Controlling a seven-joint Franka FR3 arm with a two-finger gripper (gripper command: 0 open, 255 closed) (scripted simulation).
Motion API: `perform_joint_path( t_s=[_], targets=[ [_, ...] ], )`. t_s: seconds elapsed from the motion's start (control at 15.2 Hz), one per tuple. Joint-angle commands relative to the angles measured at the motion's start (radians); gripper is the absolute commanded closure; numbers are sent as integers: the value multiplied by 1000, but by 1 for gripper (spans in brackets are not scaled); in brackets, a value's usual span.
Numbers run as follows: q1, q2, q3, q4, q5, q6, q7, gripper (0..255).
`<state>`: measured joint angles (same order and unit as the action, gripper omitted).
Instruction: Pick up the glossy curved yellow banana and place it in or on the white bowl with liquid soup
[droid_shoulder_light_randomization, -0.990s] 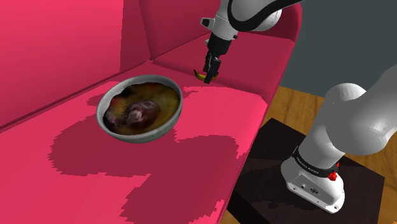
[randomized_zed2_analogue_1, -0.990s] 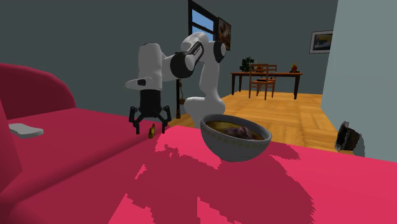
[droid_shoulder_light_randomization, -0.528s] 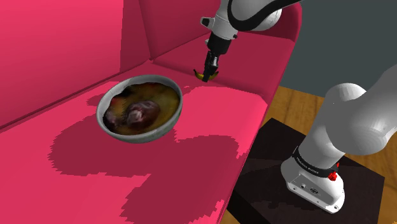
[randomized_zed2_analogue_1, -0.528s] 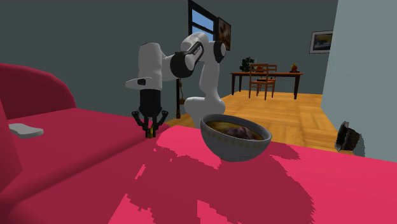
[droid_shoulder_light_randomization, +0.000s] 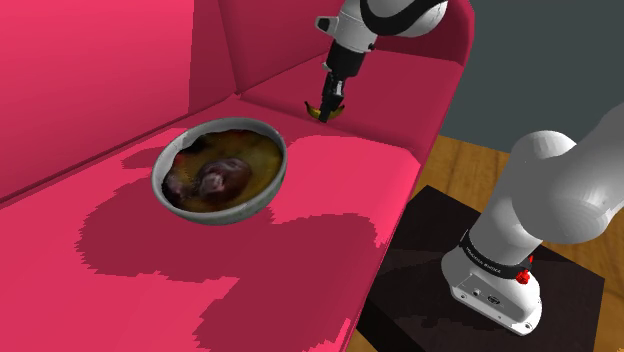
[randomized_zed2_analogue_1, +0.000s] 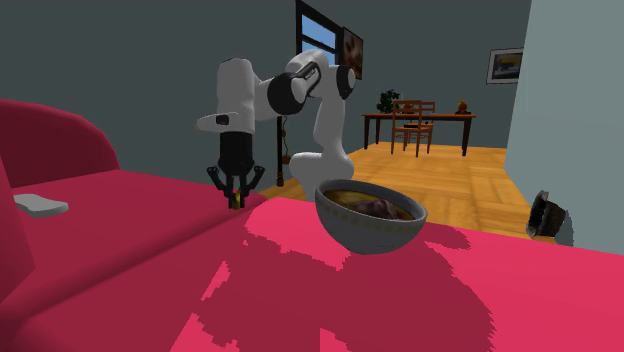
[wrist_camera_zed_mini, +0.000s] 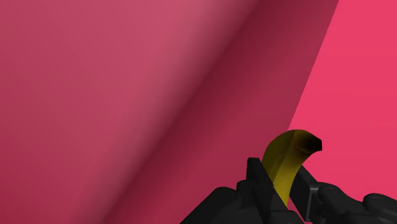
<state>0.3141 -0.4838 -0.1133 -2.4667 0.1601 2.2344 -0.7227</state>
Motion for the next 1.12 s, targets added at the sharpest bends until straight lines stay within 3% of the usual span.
perform_joint_path(
  t_s=[0.0, 1.06],
  targets=[
    [-2, -5, 0, 24, -4, -29, 5, 255],
    [-6, -23, 7, 224, -22, -244, 44, 255]
  ],
)
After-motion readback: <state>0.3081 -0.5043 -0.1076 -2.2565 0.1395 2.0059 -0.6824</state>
